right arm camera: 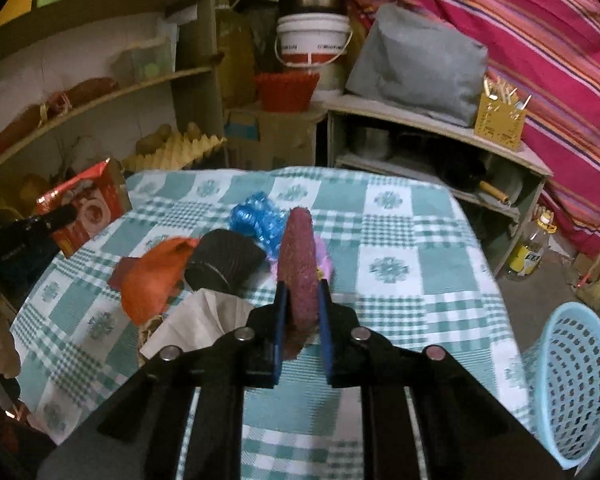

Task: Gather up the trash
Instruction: 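Carry the red packet and brown sponge over the blue basket and release both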

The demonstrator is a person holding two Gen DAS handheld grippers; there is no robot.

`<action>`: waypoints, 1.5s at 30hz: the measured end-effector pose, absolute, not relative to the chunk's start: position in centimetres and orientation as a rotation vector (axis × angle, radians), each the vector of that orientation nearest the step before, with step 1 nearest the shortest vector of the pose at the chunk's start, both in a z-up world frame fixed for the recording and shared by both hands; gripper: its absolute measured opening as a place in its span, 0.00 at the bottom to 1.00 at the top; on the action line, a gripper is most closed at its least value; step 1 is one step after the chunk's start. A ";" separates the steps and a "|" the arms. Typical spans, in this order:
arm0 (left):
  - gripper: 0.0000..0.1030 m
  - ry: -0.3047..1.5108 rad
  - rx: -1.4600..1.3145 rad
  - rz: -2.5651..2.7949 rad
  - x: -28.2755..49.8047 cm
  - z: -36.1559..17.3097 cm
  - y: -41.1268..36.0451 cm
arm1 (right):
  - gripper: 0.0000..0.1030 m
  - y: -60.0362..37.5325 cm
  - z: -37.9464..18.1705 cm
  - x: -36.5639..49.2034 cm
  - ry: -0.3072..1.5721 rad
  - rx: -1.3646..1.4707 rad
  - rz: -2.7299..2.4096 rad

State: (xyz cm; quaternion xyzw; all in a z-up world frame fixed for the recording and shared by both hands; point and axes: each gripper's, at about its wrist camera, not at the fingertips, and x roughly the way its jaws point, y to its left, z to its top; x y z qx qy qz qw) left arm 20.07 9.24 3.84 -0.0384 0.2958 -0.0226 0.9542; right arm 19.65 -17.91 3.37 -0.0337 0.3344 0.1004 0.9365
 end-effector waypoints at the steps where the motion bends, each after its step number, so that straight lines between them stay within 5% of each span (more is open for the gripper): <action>1: 0.04 0.600 -0.077 -0.050 20.0 4.0 8.9 | 0.15 -18.4 3.8 19.4 0.676 -0.070 0.200; 45: 0.04 0.642 0.046 -0.391 19.0 1.6 -21.5 | 0.15 -47.8 2.5 10.4 0.582 0.108 -0.264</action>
